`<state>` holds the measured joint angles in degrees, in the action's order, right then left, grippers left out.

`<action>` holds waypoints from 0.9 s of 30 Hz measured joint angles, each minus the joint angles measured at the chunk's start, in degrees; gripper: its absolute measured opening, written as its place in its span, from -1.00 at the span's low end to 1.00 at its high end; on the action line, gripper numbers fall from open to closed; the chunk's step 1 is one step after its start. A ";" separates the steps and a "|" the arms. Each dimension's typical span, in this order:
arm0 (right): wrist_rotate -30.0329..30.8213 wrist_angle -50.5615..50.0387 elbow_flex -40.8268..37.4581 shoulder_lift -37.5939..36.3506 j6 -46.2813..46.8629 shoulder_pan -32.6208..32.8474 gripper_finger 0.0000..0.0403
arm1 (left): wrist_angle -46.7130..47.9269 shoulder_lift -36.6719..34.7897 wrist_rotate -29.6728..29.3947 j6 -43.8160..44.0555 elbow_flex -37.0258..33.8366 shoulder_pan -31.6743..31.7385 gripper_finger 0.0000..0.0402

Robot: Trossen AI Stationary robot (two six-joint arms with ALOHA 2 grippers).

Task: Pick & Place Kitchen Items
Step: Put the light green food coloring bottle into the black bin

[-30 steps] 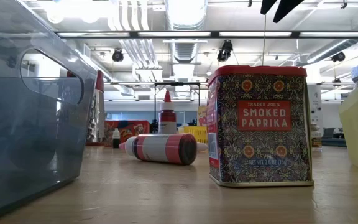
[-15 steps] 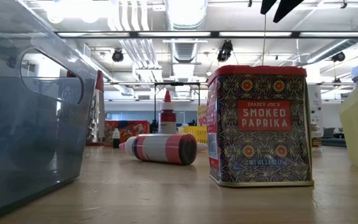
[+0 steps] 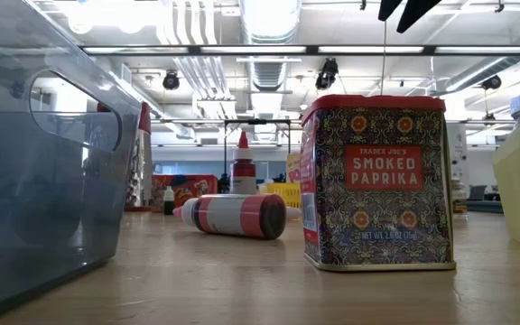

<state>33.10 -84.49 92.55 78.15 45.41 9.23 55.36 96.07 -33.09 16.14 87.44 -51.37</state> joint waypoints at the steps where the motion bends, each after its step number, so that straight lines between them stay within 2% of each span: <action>1: 0.00 0.00 0.00 0.00 0.02 -0.02 0.81 | -0.64 0.00 -4.44 -0.04 0.56 0.00 -0.37; 8: 0.00 0.00 -0.01 0.00 0.00 0.00 0.81 | -7.27 0.00 -36.98 2.66 1.15 0.08 -0.37; 10: 0.00 0.00 -0.02 0.00 0.00 -0.02 0.81 | -7.21 0.00 -43.75 5.16 1.01 0.84 -0.37; 12: 0.00 0.00 -0.02 0.00 0.00 -0.02 0.81 | -5.85 -0.53 -47.14 7.82 0.86 2.38 -0.37; 15: 0.00 0.00 -0.01 0.00 0.00 -0.01 0.81 | -2.07 -2.80 -46.41 12.95 0.51 7.27 -0.37; 20: 0.00 0.00 0.00 0.00 0.00 -0.02 0.81 | 7.65 -6.92 -38.80 19.79 0.39 19.68 -0.37; 23: 0.00 0.00 0.00 0.00 0.00 0.00 0.81 | 9.86 -8.99 -33.23 18.42 0.39 28.27 -0.37; 27: 0.00 0.00 -0.02 0.00 0.00 -0.02 0.81 | 9.80 -11.02 -22.86 11.47 0.39 40.48 -0.37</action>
<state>33.10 -84.49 92.53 78.15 45.41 9.21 65.17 85.05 -55.95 27.61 87.83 -10.89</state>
